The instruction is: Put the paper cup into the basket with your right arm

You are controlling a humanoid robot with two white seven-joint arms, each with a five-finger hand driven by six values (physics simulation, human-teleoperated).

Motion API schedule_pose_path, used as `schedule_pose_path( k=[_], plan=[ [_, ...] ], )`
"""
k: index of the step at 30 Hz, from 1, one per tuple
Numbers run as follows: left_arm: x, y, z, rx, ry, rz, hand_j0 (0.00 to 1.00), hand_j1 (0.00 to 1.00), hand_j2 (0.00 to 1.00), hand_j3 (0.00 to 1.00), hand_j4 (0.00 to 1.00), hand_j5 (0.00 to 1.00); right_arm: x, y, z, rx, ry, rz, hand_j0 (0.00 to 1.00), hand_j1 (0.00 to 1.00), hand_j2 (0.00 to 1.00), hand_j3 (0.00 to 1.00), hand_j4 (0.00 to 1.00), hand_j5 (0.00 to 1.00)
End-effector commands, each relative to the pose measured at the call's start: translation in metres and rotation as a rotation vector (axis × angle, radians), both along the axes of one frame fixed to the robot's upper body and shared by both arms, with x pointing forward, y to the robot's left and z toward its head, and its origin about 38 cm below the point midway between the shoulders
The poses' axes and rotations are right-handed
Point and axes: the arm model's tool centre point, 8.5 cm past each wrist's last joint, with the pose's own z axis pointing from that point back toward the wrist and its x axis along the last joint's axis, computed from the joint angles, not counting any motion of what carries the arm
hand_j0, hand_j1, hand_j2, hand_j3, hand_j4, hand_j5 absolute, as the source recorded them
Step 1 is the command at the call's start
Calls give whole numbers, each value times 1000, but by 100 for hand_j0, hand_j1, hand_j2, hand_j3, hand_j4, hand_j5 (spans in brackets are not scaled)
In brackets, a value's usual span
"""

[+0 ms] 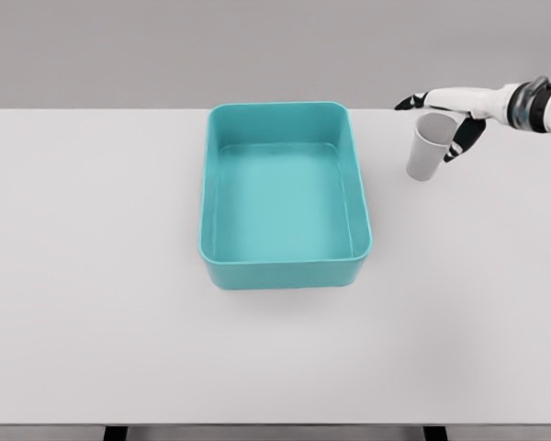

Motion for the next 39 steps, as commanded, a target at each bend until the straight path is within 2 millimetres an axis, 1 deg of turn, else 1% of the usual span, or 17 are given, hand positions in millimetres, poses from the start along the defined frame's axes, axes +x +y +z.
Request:
schedule_pose_path(
  k=[1, 5, 16, 20, 21, 22, 24, 32, 33, 34, 36, 38, 39],
  plan=[
    [0, 0, 0, 0, 0, 0, 100, 100, 100, 100, 100, 100, 0, 0, -1, -2, 3, 1, 98, 98, 98, 98, 98, 98],
    [0, 0, 0, 0, 0, 0, 100, 100, 100, 100, 100, 100, -1, -3, -1, -4, 4, -4, 98, 98, 98, 98, 98, 98],
    [0, 0, 0, 0, 0, 0, 100, 100, 100, 100, 100, 100, -3, -2, -3, -23, 5, 26, 97, 97, 97, 97, 97, 97],
    [0, 0, 0, 0, 0, 0, 100, 100, 100, 100, 100, 100, -4, -10, -2, -32, 4, 16, 96, 96, 96, 96, 96, 96],
    [0, 0, 0, 0, 0, 0, 100, 100, 100, 100, 100, 100, -4, -10, -3, -40, 4, 20, 91, 91, 91, 91, 91, 91],
    [0, 0, 0, 0, 0, 0, 100, 100, 100, 100, 100, 100, -4, -12, -4, -46, 6, 17, 89, 89, 89, 89, 89, 89],
    [0, 0, 0, 0, 0, 0, 100, 100, 100, 100, 100, 100, -5, -15, -2, -48, 3, 18, 89, 89, 89, 89, 89, 89],
    [0, 0, 0, 0, 0, 0, 100, 100, 100, 100, 100, 100, -4, -12, 1, -49, -3, 24, 88, 88, 88, 88, 88, 88],
    [0, 0, 0, 0, 0, 0, 100, 100, 100, 100, 100, 100, -4, -12, 0, -52, -1, 25, 85, 85, 85, 85, 85, 85],
    [0, 0, 0, -1, 0, 0, 100, 100, 100, 100, 100, 100, -4, -12, 0, -52, 0, 27, 85, 85, 85, 85, 85, 85],
    [0, 0, 0, 0, 0, 0, 100, 100, 100, 100, 100, 100, -4, -12, 0, -52, 0, 27, 82, 82, 82, 82, 82, 82],
    [0, 0, 0, 0, 0, 0, 100, 100, 100, 100, 100, 100, -5, -11, -1, -53, 0, 29, 80, 80, 80, 80, 80, 80],
    [0, 0, 0, 0, 0, 0, 100, 100, 100, 100, 100, 100, -5, -11, -1, -53, 0, 29, 76, 76, 76, 76, 76, 76]
  ],
)
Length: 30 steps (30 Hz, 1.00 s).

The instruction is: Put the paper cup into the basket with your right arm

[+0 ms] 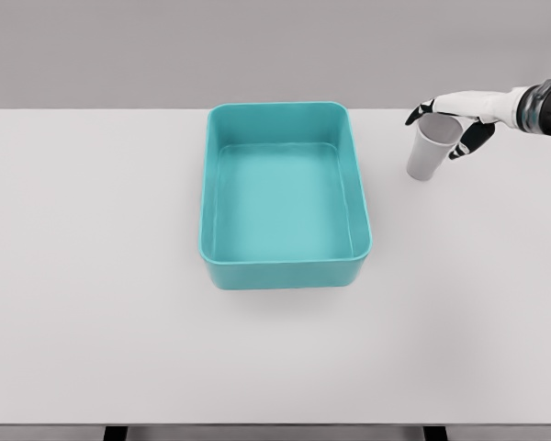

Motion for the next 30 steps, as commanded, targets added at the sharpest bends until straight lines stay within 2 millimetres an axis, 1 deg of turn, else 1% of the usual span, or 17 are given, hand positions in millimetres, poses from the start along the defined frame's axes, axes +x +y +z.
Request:
schedule_pose_path(
  k=[1, 5, 7, 9, 12, 16, 20, 24, 27, 29, 30],
  plan=[
    [0, 0, 0, -1, 0, 0, 100, 100, 100, 100, 100, 100, 0, 0, 0, -1, 1, 0, 75, 75, 75, 75, 75, 75],
    [0, 0, 0, 0, 0, 0, 100, 100, 100, 100, 100, 100, 0, -1, 1, -2, -1, -1, 71, 71, 71, 71, 71, 71],
    [0, 0, 0, 0, 0, 0, 100, 100, 100, 100, 100, 100, -1, -3, 2, -3, -3, -4, 67, 67, 67, 67, 67, 67],
    [0, 0, 0, 0, 0, 0, 100, 100, 100, 100, 100, 100, -2, -6, 4, -6, -7, -5, 67, 67, 67, 67, 67, 67],
    [0, 0, 0, 0, 0, 0, 100, 100, 100, 100, 100, 100, -1, -4, 9, -7, -16, 2, 67, 67, 67, 67, 67, 67],
    [0, 0, 0, 0, 0, 0, 100, 100, 100, 100, 100, 100, -10, -11, 22, -23, -42, 18, 67, 67, 67, 67, 67, 67],
    [0, 0, 0, 0, 0, 0, 100, 100, 100, 100, 100, 100, -11, -10, 25, -22, -48, 25, 67, 67, 67, 67, 67, 67],
    [0, 0, 0, 0, 0, 0, 100, 100, 100, 100, 100, 100, -15, -10, 32, -24, -62, 39, 67, 67, 67, 67, 67, 67],
    [0, 0, 0, 0, 0, 0, 100, 100, 100, 100, 100, 100, -17, -2, 39, -20, -79, 64, 67, 67, 67, 67, 67, 67],
    [0, 0, 0, 0, 0, 0, 100, 100, 100, 100, 100, 100, -16, -1, 41, -19, -83, 67, 67, 67, 67, 67, 67, 67],
    [0, 0, 0, 0, 0, 0, 100, 100, 100, 100, 100, 100, -18, 4, 43, -19, -89, 81, 67, 67, 67, 67, 67, 67]
  ],
)
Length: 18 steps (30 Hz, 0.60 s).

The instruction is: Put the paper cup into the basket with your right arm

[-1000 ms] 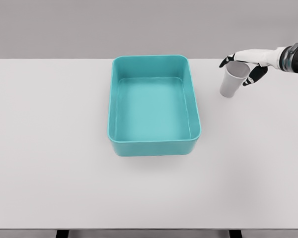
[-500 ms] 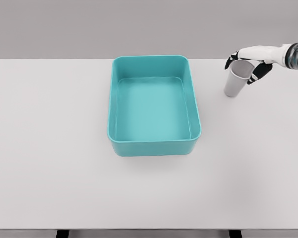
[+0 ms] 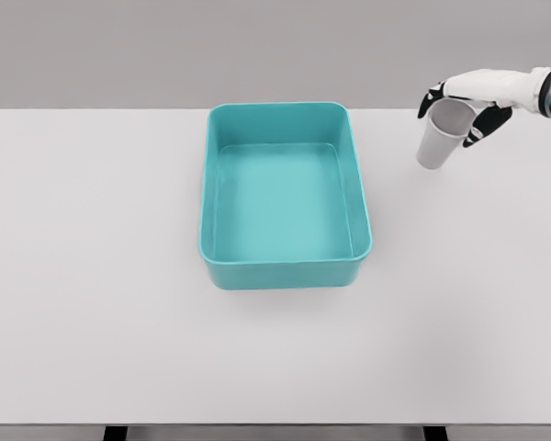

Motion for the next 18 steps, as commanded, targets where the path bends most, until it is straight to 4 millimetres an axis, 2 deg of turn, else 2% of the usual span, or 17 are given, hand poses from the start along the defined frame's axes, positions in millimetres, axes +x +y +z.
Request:
schedule_pose_path(
  k=[1, 5, 12, 18],
  plan=[
    [0, 0, 0, 0, 0, 0, 100, 100, 100, 100, 100, 100, -3, 4, 4, 2, -10, 18, 67, 67, 67, 67, 67, 67],
    [0, 0, 0, -2, 0, 0, 100, 100, 100, 100, 100, 100, -10, 5, 14, 11, -25, 38, 67, 67, 67, 67, 67, 67],
    [0, 0, 0, 0, 0, 0, 100, 100, 100, 100, 100, 100, -18, 18, 30, 38, -48, 90, 67, 67, 67, 67, 67, 67],
    [0, 0, 0, 0, 0, 0, 100, 100, 100, 100, 100, 100, -25, 20, 41, 50, -63, 110, 67, 67, 67, 67, 67, 67]
  ],
)
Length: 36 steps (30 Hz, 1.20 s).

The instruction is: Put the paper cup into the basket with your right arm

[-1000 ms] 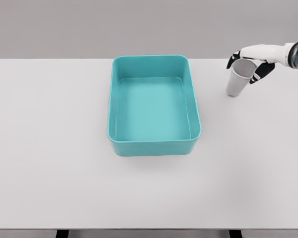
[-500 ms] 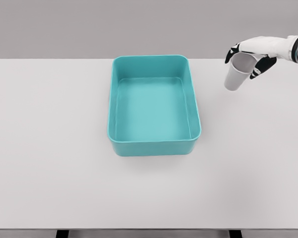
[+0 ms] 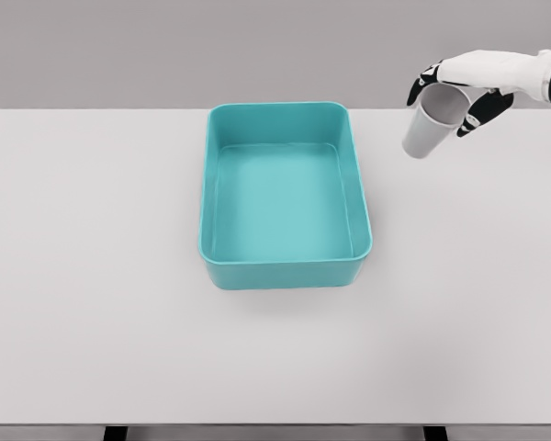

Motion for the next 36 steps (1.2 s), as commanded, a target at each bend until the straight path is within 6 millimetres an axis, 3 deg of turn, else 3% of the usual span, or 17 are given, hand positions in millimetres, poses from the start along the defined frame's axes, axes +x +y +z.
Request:
schedule_pose_path(
  k=[1, 18, 36],
  plan=[
    [0, 0, 0, -1, 0, 0, 100, 100, 100, 100, 100, 100, -3, 3, 5, 6, -7, 14, 67, 67, 67, 67, 67, 67],
    [0, 0, 0, 0, 0, 0, 100, 100, 100, 100, 100, 100, -9, 25, 21, 32, -36, 73, 67, 67, 67, 67, 67, 67],
    [0, 0, 0, 0, 0, 0, 100, 100, 100, 100, 100, 100, -9, 78, 23, 84, -44, 166, 66, 66, 66, 66, 66, 66]
  ],
)
